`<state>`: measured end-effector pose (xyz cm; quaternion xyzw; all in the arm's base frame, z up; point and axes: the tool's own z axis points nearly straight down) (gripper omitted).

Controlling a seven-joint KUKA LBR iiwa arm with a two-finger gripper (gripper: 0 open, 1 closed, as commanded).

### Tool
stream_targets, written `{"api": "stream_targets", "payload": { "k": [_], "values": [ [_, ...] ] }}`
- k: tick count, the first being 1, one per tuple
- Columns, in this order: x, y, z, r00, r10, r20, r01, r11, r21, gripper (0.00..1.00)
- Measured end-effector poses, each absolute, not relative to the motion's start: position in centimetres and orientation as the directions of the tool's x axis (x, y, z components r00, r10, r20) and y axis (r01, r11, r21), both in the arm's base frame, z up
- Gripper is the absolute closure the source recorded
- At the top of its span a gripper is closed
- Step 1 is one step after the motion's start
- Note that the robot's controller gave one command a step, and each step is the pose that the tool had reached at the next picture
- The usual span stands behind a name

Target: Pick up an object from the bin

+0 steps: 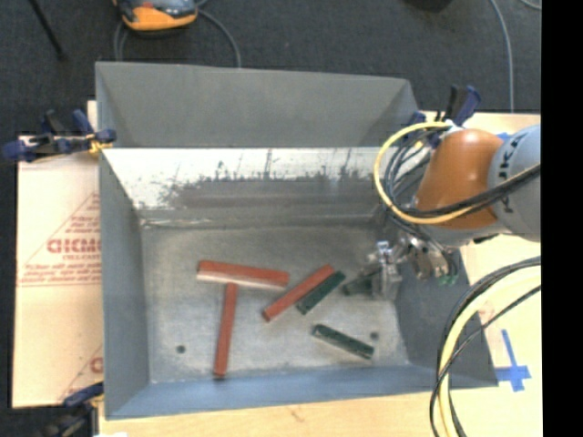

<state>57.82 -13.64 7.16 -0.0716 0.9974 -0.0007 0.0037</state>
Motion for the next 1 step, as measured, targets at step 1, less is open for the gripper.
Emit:
{"api": "stream_targets", "payload": {
  "k": [1],
  "values": [
    [55.17,-15.85,20.56,-0.964,-0.265,-0.004,-0.265,0.964,-0.003,1.0]
  ]
}}
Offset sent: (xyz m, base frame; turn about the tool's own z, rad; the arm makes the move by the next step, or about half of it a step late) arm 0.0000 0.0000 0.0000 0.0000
